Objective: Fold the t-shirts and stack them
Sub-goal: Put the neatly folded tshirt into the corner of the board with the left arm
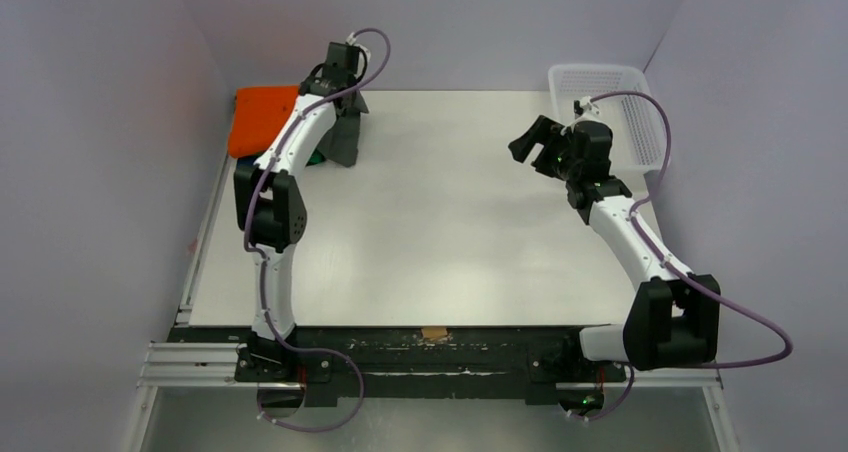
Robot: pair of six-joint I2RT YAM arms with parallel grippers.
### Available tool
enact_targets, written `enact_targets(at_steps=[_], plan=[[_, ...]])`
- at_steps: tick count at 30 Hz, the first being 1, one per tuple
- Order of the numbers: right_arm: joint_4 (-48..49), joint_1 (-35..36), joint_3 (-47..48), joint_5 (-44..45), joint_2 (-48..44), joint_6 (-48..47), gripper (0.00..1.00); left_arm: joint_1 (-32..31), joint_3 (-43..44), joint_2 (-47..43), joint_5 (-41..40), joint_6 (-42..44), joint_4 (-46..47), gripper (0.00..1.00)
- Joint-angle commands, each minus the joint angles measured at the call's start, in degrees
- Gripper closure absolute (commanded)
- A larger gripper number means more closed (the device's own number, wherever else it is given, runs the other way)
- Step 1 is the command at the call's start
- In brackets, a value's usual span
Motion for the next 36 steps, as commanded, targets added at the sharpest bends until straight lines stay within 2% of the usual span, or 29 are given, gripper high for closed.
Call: enact_targets(at_steps=[1, 10, 17, 23, 28, 32, 36], plan=[[2.41, 0.01, 0.95, 1.75, 0.38, -0.97, 0.13, 2.39, 6.94, -3.86, 1.14, 1.41, -1.96, 1.00], [1.87, -0.06, 1.56, 2.10, 1.46, -0.97, 0.14, 6.57, 14.60, -8.58, 10.51, -2.91, -9.62, 1.00], [1.61, -0.01, 1.66, 2.14, 1.69, -0.93, 0.13, 9.76, 19.34, -7.67, 14.45, -5.20, -12.67, 1.00], [1.26, -0.01, 2.48, 2.01, 3.37, -0.88, 0.13, 14.05, 20.28, -4.63, 20.45, -9.36, -13.51, 1.00], [0.59, 0.02, 3.32, 2.22, 5.07, -0.88, 0.14, 17.60, 22.55, 1.58, 22.28, -11.82, -13.34, 1.00], [-0.55, -0.04, 4.05, 2.42, 6.12, -0.93, 0.13, 20.49, 24.34, 5.54, 25.14, -13.40, -10.94, 1.00], [-1.41, 0.01, 4.56, 3.64, 6.73, -1.06, 0.14, 22.75, 24.40, 8.59, 23.93, -15.92, -7.11, 1.00]])
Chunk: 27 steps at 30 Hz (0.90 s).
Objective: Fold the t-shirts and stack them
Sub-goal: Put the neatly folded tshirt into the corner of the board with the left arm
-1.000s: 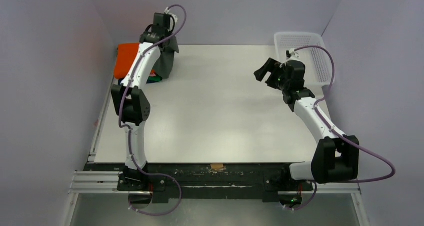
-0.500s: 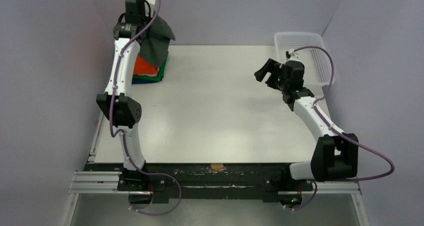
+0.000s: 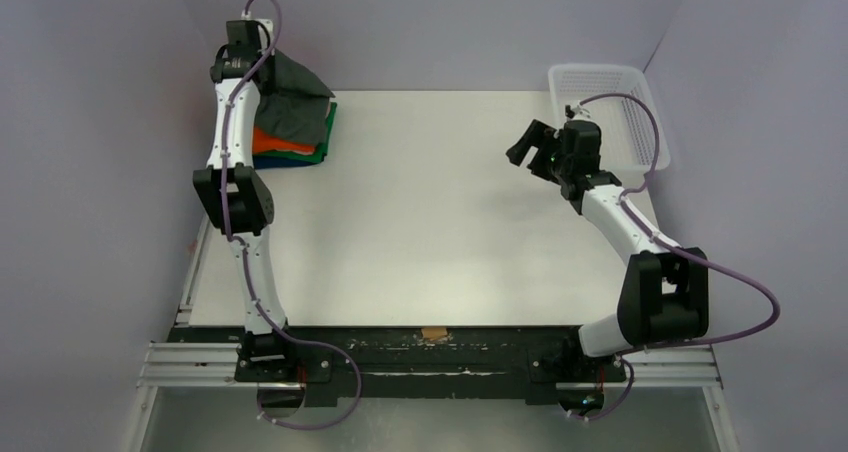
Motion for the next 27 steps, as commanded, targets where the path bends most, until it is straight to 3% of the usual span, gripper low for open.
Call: enact_targets(at_steps=[1, 10, 13, 22, 23, 26, 27], plan=[[-0.07, 0.00, 3.10, 2.19, 0.00, -0.85, 0.13, 3.05, 4.08, 2.58, 1.47, -4.49, 5.39, 1.00], [-1.29, -0.02, 3.52, 3.52, 0.60, -0.67, 0.13, 6.48, 3.83, 6.21, 1.39, -7.09, 9.00, 1.00], [-1.31, 0.00, 3.77, 3.18, 1.24, -0.57, 0.13, 6.77, 2.65, 6.51, -0.23, -7.12, 10.86, 0.88], [-2.01, -0.01, 4.51, 3.41, 2.08, -0.49, 0.13, 7.76, 3.13, 6.47, -6.50, -6.55, 14.94, 0.83], [-1.92, -0.08, 4.53, 3.42, 1.97, -0.54, 0.13, 7.75, 3.06, 5.96, -6.31, -6.20, 15.22, 0.71], [-1.60, -0.05, 4.21, 3.42, 1.40, -0.57, 0.13, 7.75, 1.91, 3.60, -6.91, -6.57, 16.33, 0.16], [-1.67, -0.03, 4.19, 3.35, 1.23, -0.57, 0.13, 7.75, 0.98, 2.48, -7.38, -6.97, 16.86, 0.03]])
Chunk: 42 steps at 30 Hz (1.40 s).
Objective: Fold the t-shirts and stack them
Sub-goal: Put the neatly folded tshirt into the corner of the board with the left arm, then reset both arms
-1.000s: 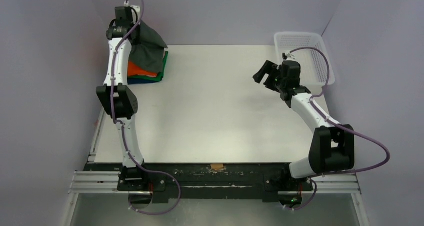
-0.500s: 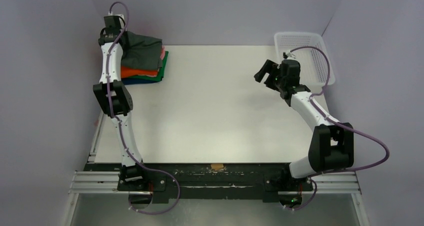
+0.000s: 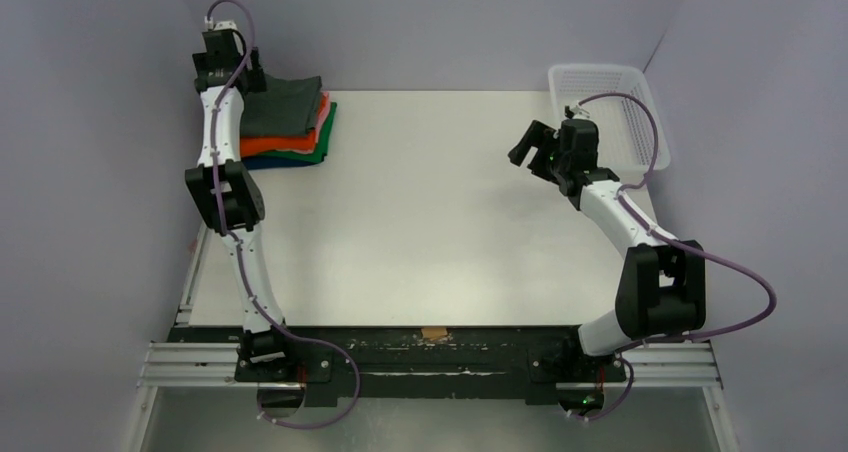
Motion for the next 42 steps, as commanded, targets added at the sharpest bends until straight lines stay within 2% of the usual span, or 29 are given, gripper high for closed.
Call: enact_targets(at_steps=[1, 6, 10, 13, 14, 18, 23, 25, 28, 31, 36, 42], plan=[[0.87, -0.03, 2.21, 0.58, -1.24, -0.56, 0.13, 0.71, -0.17, -5.95, -3.14, -1.97, 5.15, 0.00], [1.46, -0.01, 0.95, 1.26, -2.87, 0.12, 0.12, 0.69, -0.83, -11.69, -2.06, -7.21, 0.90, 0.00], [0.81, -0.02, -0.01, 2.91, -4.04, 0.55, 0.12, 0.56, -9.02, -20.22, 7.60, -13.60, -0.51, 0.00], [0.87, 0.02, -1.34, 3.53, -5.42, 1.11, 0.12, -0.25, -20.20, -29.25, 14.87, -18.91, 3.26, 0.00], [0.84, 0.02, -1.83, 3.53, -5.98, 1.14, 0.11, -1.09, -23.83, -32.49, 15.12, -19.80, 4.63, 0.00], [-0.83, -0.04, -4.23, 5.11, -9.22, -0.51, 0.10, -9.20, -40.00, -44.81, 7.61, -20.80, 6.95, 0.00], [-2.31, -0.04, -7.48, 8.55, -13.76, -3.19, 0.09, -21.74, -65.27, -62.05, 1.38, -24.60, 11.62, 0.00], [-2.37, 0.02, -8.87, 8.90, -15.80, -4.74, 0.09, -26.31, -75.94, -69.94, -0.44, -26.37, 13.94, 0.00], [-1.30, 0.02, -11.42, 10.40, -18.47, -6.42, 0.07, -31.46, -88.95, -77.99, 1.39, -27.04, 16.89, 0.00], [2.62, -0.01, -15.46, 13.08, -20.67, -6.79, 0.04, -34.15, -94.22, -83.06, -0.66, -26.30, 12.31, 0.00], [7.14, -0.03, -18.58, 15.31, -21.20, -7.34, 0.02, -34.29, -96.46, -88.74, -4.87, -24.87, 8.19, 0.00], [11.34, 0.02, -21.32, 18.05, -22.09, -9.18, 0.01, -34.35, -99.57, -94.75, -4.30, -23.96, 10.07, 0.00]])
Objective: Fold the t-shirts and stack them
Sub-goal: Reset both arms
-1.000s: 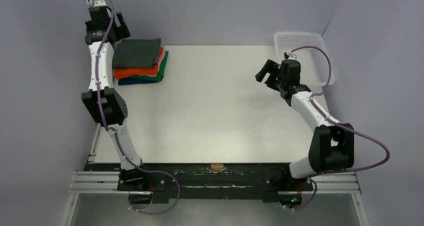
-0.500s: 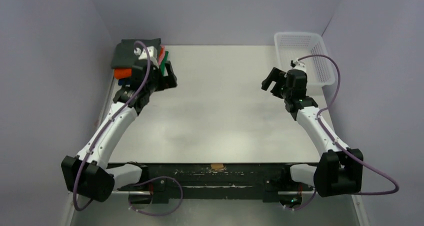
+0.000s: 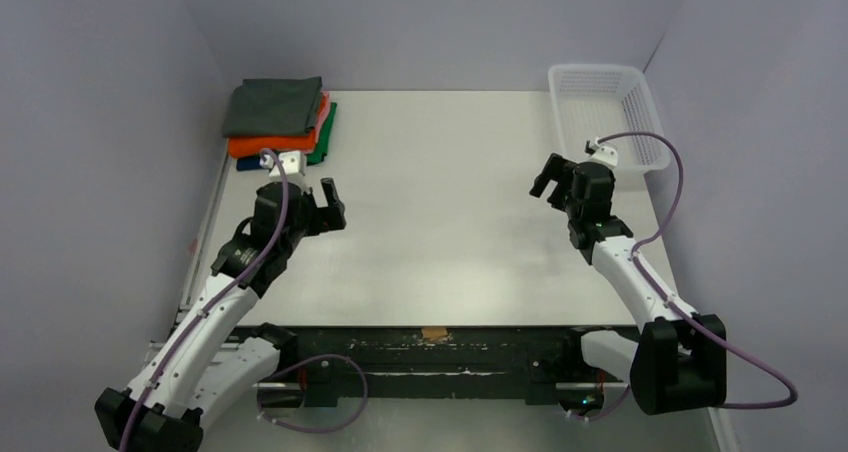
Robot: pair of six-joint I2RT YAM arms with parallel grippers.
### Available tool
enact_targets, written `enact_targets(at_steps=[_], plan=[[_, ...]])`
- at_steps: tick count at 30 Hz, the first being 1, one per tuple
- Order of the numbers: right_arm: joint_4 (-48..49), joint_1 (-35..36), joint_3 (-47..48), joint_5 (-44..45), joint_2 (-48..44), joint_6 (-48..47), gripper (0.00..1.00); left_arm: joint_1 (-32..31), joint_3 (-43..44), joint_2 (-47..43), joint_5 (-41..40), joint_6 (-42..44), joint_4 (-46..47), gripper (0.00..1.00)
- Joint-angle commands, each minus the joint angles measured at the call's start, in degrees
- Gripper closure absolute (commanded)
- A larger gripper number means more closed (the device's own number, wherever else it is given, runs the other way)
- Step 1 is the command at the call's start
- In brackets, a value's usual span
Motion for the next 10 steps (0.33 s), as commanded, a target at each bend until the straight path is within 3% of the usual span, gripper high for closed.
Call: enact_targets(at_steps=[1, 10], plan=[[7.57, -0.03, -2.09, 3.31, -2.01, -2.55, 0.01, -0.03, -2.06, -3.50, -2.58, 0.75, 1.96, 0.00], [9.57, 0.02, -3.60, 2.28, -4.14, -3.17, 0.01, -0.05, -2.67, -4.77, -5.73, -0.32, 0.60, 0.00]])
